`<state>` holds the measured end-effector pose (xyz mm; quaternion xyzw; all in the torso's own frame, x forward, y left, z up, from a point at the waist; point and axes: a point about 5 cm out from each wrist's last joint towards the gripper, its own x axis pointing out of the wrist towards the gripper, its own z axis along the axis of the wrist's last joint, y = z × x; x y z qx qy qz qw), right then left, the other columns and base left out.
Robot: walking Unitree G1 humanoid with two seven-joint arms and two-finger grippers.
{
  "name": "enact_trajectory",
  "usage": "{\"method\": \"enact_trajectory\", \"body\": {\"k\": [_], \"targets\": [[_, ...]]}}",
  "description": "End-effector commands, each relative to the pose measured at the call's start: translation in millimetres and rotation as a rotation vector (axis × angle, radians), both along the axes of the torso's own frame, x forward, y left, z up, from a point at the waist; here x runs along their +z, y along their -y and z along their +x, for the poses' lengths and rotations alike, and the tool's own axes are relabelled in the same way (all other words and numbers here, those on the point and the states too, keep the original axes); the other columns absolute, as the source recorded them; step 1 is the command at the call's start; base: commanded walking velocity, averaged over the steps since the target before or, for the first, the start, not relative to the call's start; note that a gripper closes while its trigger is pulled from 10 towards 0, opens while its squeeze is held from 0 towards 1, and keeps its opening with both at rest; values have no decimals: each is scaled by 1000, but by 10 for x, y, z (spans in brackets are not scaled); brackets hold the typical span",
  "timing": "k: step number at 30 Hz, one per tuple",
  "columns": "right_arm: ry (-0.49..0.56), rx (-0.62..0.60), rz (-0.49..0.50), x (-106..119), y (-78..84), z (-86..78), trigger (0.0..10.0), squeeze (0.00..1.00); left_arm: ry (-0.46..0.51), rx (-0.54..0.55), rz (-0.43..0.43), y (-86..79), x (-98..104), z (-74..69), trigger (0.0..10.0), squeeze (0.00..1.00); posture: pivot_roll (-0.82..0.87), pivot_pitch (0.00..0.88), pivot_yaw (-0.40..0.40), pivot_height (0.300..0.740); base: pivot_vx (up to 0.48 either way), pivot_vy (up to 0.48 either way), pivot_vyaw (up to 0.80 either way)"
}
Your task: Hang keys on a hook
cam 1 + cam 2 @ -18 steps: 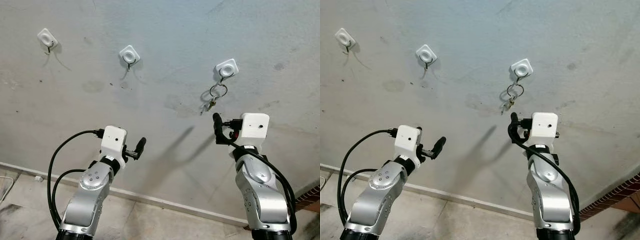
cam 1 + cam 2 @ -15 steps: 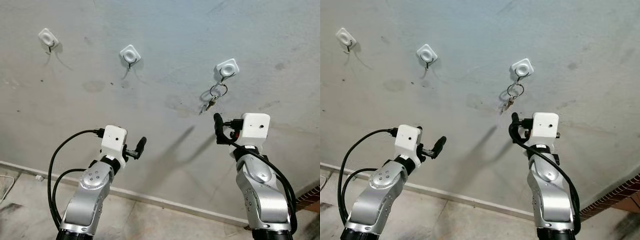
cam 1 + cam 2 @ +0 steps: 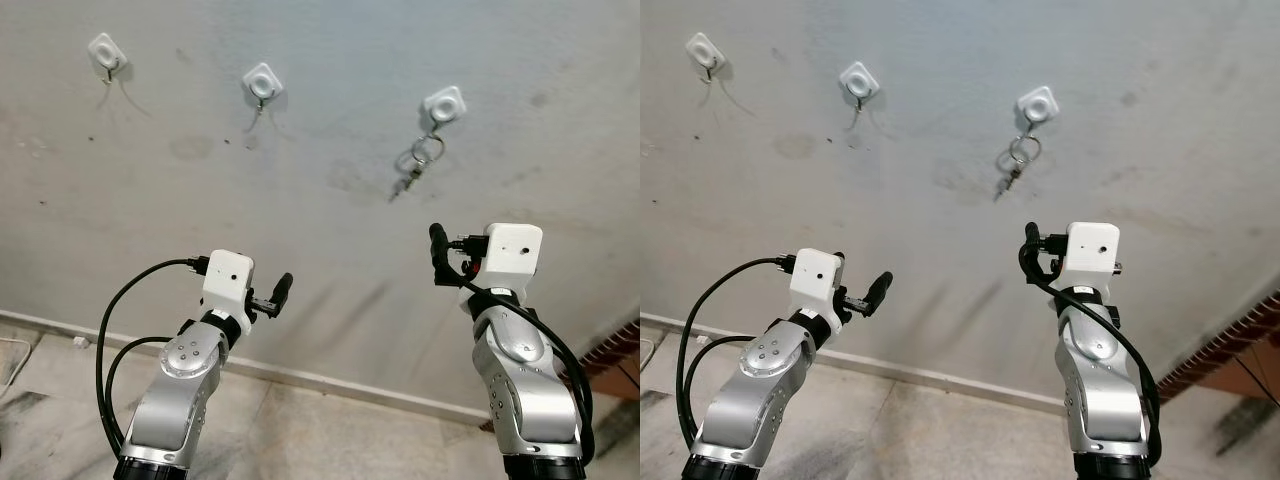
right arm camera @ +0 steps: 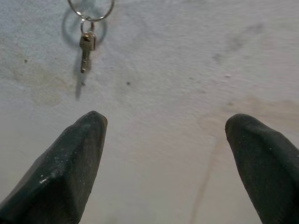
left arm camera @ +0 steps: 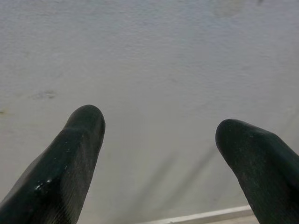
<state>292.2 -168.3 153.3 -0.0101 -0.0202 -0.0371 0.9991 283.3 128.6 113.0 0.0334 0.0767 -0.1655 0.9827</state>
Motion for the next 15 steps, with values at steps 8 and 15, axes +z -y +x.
{"method": "enact_trajectory", "body": {"k": [8, 15], "targets": [[-1, -3, 4, 8, 20, 16, 10000, 0, 0, -4, 0, 14, -2, 4, 10000, 0, 138, 0, -36, 740, -257, 0, 0], [-5, -4, 1, 3, 33, 16, 10000, 0, -4, -4, -3, 18, -8, -5, 10000, 0, 137, 0, -40, 740, -258, 0, 0]]}}
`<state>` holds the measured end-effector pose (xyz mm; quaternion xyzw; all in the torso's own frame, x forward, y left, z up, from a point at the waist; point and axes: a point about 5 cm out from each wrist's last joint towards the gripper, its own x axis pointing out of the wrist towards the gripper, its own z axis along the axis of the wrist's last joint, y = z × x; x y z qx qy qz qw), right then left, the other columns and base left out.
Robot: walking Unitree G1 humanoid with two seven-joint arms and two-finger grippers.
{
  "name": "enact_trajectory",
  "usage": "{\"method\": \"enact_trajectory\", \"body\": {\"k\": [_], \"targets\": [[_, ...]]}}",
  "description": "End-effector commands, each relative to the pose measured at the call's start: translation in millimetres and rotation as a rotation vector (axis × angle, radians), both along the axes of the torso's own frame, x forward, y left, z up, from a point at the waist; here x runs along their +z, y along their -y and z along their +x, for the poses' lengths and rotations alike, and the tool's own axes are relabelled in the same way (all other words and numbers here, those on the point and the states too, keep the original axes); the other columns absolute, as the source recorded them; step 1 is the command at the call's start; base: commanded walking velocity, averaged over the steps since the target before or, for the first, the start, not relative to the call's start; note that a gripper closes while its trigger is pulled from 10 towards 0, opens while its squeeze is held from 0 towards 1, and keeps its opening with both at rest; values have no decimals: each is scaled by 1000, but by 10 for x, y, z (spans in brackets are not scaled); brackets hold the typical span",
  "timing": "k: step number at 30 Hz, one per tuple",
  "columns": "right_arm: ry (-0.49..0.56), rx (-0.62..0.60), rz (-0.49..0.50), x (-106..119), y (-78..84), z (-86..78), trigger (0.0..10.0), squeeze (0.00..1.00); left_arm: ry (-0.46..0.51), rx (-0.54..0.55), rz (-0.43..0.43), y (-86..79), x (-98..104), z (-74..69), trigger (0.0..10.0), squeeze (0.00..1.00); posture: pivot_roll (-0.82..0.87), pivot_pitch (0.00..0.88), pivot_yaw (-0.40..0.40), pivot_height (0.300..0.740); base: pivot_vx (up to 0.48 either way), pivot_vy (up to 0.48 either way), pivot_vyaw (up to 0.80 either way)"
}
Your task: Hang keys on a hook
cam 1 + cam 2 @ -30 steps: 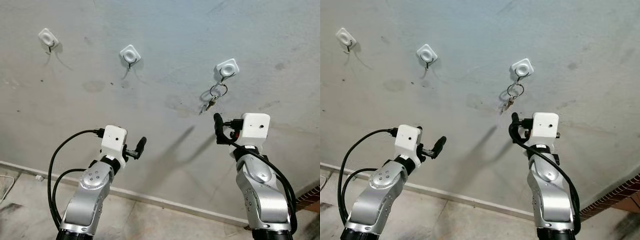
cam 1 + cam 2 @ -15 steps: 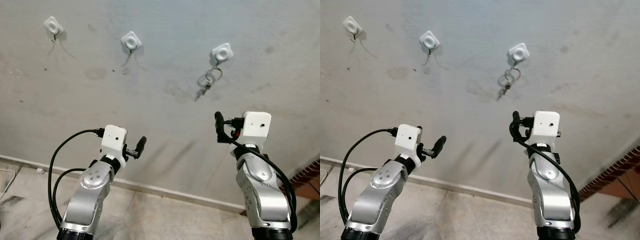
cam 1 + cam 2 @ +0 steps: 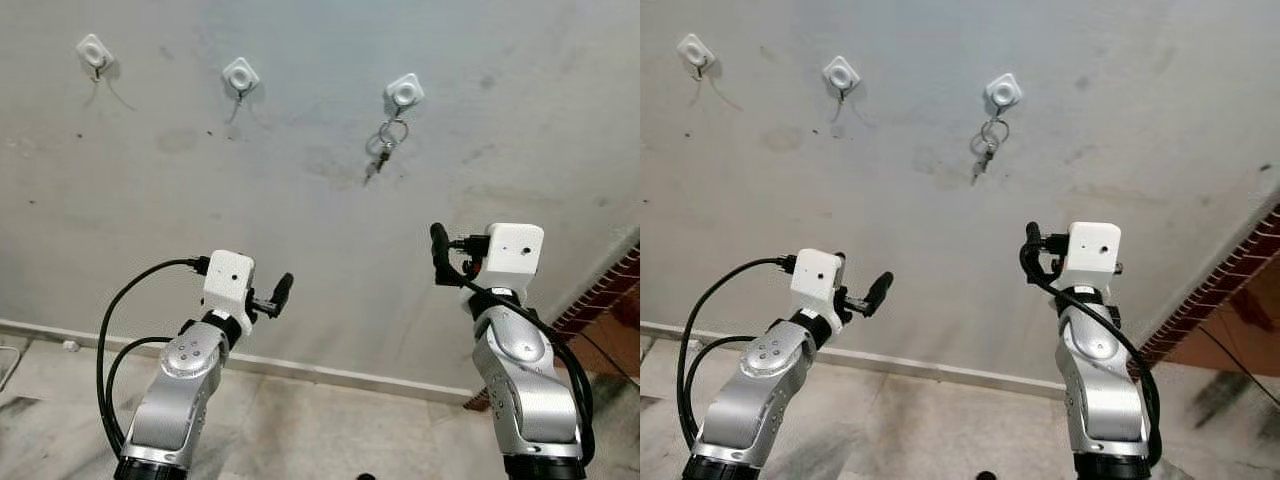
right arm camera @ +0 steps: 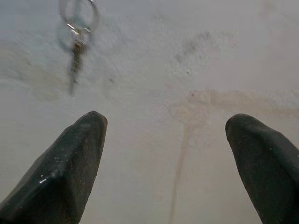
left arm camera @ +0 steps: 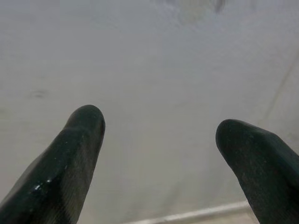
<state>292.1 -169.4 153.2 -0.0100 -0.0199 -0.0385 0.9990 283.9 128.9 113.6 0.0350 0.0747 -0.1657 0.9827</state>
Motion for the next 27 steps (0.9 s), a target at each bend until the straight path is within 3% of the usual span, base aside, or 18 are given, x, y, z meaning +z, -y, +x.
{"method": "enact_trajectory", "body": {"k": [1, 13, 27], "targets": [[-5, -1, 0, 5, 23, 18, 10000, 0, -8, -3, -5, 22, -14, -11, 10000, 0, 137, 0, -40, 740, -259, 0, 0], [-9, -1, 3, -11, 16, 24, 10000, 0, -11, -6, -7, 13, -16, -8, 10000, 0, 142, 0, -40, 740, -155, 0, 0], [-11, -3, 3, -24, 14, 17, 10000, 0, -31, 1, -38, -2, -26, -1, 10000, 0, 142, 0, -36, 740, 0, 32, 0]]}}
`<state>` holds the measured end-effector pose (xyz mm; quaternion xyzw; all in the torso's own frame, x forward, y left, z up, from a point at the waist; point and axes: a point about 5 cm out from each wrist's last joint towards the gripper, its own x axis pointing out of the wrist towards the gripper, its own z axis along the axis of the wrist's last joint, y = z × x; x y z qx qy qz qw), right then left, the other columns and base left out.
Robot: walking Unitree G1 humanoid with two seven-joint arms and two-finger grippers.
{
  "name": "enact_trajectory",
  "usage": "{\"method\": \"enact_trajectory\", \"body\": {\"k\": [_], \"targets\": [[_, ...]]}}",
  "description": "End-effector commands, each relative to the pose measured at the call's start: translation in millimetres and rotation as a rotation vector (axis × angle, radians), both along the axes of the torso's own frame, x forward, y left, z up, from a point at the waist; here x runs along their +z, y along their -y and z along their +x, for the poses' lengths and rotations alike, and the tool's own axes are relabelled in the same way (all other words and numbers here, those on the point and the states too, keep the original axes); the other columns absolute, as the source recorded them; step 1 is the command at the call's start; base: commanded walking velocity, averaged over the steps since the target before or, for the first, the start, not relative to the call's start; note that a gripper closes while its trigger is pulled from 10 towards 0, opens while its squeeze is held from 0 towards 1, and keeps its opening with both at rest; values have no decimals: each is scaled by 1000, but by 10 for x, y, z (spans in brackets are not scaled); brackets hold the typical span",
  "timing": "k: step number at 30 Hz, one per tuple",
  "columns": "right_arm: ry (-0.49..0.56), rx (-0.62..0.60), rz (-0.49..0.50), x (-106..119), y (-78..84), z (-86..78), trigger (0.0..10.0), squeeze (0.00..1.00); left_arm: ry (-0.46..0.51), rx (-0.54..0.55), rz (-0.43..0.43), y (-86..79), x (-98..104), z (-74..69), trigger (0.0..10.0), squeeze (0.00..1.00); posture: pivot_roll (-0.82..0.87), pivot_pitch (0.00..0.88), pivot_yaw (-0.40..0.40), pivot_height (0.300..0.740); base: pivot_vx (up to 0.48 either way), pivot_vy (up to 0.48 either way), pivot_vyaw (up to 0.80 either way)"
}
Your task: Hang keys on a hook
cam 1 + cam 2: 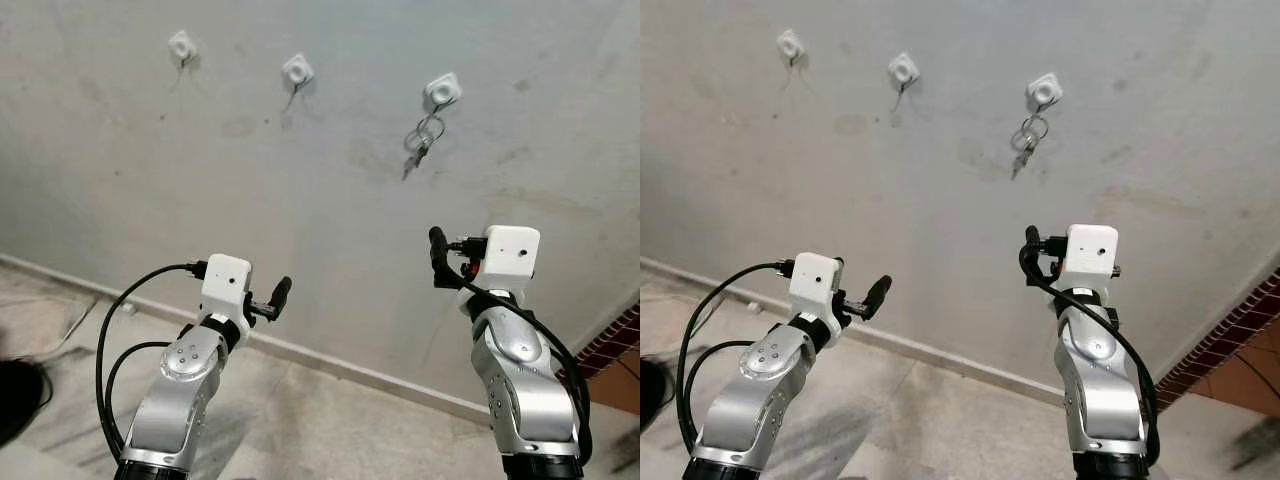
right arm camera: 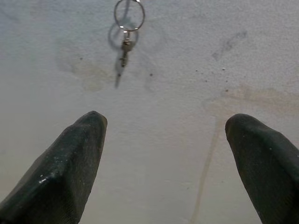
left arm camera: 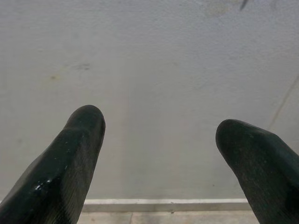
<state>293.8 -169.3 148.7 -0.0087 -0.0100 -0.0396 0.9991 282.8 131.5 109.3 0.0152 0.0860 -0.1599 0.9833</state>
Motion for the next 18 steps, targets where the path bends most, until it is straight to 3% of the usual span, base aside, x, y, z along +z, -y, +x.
{"method": "enact_trajectory", "body": {"k": [1, 18], "targets": [[8, 0, 0, 21, 15, 1, 10000, 0, -7, -12, -5, 23, 13, 7, 10000, 0, 142, 0, -36, 740, 0, 480, 0], [14, 8, -8, 37, 3, 25, 10000, 0, -7, -33, -6, 35, 16, 2, 10000, 0, 144, 0, -39, 740, 0, 480, 0]]}}
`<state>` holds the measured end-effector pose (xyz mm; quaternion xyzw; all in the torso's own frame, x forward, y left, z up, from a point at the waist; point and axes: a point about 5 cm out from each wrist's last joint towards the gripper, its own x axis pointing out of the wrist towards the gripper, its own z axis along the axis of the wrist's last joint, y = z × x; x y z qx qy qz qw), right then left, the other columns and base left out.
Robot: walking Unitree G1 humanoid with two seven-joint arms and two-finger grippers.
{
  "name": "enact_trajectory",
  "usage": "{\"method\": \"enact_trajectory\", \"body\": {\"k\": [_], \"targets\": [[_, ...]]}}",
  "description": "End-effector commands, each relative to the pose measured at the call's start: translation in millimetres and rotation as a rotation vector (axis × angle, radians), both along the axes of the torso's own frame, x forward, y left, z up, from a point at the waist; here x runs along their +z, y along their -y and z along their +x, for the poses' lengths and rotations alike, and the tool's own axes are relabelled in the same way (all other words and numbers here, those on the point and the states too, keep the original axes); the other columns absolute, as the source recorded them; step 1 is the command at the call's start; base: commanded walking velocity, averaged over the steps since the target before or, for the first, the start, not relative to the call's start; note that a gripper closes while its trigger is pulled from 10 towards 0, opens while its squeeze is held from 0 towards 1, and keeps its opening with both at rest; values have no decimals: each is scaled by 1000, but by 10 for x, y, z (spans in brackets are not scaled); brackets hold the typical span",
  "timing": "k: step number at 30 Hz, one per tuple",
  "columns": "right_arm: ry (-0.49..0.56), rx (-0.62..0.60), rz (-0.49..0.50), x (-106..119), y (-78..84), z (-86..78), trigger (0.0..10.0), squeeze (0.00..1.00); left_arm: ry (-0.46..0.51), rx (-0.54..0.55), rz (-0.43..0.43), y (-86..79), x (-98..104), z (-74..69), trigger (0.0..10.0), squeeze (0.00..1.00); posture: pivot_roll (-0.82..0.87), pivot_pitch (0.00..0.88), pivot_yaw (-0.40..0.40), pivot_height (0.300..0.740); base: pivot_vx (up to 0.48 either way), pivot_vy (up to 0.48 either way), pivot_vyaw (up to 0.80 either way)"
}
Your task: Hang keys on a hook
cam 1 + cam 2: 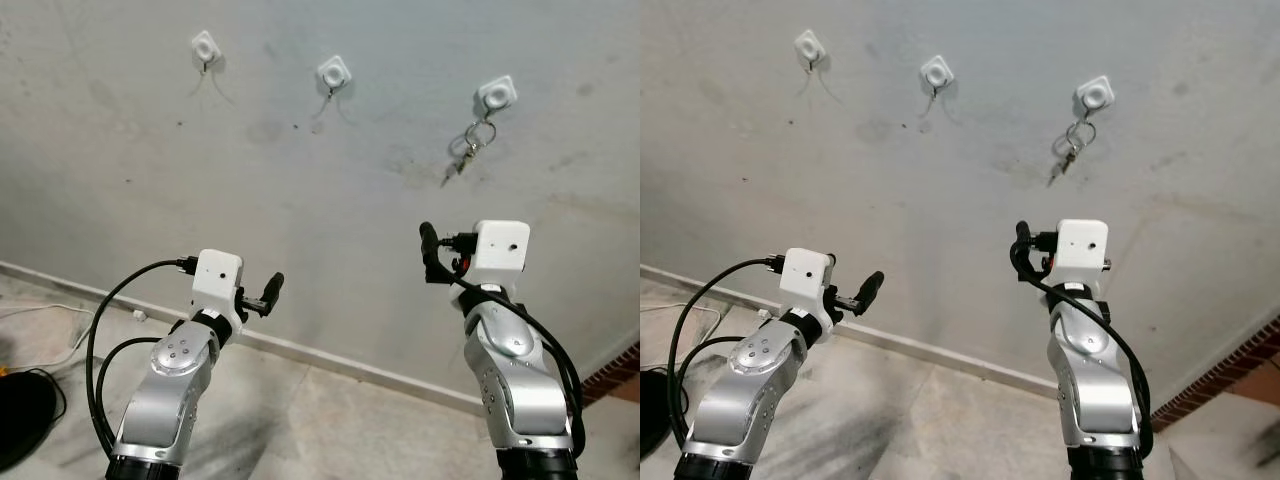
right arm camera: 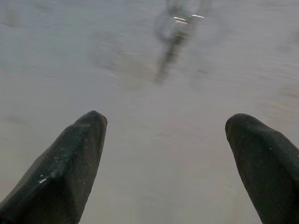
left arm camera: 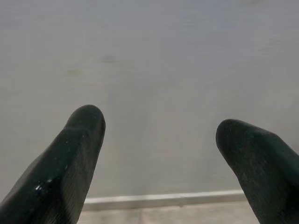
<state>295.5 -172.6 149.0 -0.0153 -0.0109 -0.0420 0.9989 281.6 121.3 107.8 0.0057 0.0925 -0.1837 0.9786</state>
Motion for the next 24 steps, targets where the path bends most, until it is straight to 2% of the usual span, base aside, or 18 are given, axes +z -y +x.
{"method": "enact_trajectory", "body": {"k": [1, 4, 24], "targets": [[13, 13, 6, 35, -30, 8, 10000, 0, 10, 13, 15, -66, 31, 14, 10000, 0, 144, 0, -39, 740, 0, 480, 0], [13, 11, 5, 38, -28, 17, 10000, 0, 33, 0, 3, -43, 70, 25, 10000, 0, 143, 0, -39, 740, 0, 0, 0], [6, -8, 7, 31, 5, 10, 10000, 0, 23, 7, 8, -30, 50, 25, 10000, 0, 132, 0, -31, 740, 0, 0, 0]]}}
